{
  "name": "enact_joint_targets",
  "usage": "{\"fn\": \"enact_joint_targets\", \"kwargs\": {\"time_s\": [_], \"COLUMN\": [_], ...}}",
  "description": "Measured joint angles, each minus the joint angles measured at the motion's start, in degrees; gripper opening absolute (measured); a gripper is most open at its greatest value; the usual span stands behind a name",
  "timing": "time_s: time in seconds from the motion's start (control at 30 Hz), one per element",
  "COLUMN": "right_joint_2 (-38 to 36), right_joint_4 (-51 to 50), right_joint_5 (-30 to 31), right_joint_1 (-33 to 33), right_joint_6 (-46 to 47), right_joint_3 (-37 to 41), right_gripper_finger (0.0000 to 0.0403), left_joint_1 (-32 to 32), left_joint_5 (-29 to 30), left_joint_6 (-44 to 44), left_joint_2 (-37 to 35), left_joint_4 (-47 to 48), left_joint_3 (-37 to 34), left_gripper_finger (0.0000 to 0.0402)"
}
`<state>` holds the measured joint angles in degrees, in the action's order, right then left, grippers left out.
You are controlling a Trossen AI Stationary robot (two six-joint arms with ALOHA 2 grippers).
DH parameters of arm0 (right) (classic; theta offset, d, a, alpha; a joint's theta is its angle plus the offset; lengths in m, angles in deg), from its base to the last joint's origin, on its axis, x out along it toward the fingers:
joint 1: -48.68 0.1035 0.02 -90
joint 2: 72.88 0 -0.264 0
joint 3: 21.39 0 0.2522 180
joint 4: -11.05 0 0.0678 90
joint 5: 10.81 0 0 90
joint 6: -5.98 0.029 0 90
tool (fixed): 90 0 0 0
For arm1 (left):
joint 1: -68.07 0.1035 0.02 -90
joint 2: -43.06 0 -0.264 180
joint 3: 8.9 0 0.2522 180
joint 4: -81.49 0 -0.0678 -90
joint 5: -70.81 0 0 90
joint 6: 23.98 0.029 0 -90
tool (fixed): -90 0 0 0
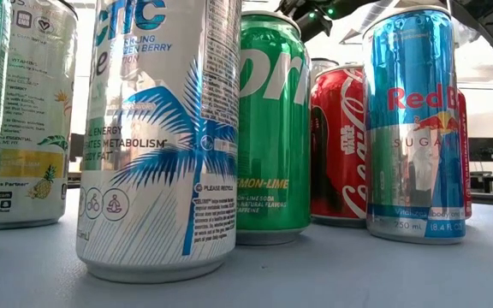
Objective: Place canned beverage on shelf
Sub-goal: Put the right white yellow soda can on the shelf aligned with the other white yellow soda can
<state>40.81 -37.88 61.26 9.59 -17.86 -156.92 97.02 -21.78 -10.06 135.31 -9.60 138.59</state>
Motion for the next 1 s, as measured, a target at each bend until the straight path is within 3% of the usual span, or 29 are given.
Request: {"fn": "enact_joint_targets", "kwargs": {"time_s": [0.2,0.83,1.0], "right_joint_2": [-0.1,-0.1,-0.1], "right_joint_4": [0.1,0.6,1.3], "right_joint_5": [-0.2,-12.1,-12.2], "right_joint_1": [-0.2,-2.6,-2.2], "right_joint_6": [0.0,2.6,-0.5], "right_joint_3": [0.0,0.1,0.1], "right_gripper_finger": [0.021,0.021,0.021], "left_joint_1": [0.0,0.0,0.0], "left_joint_5": [0.0,0.0,0.1], "left_joint_6": [0.0,0.7,1.0], "left_joint_2": [0.0,0.0,0.0], "left_joint_4": [0.0,0.0,0.0], "left_joint_3": [0.0,0.0,0.0], "left_gripper_finger": [0.0247,0.0247,0.0247]}}
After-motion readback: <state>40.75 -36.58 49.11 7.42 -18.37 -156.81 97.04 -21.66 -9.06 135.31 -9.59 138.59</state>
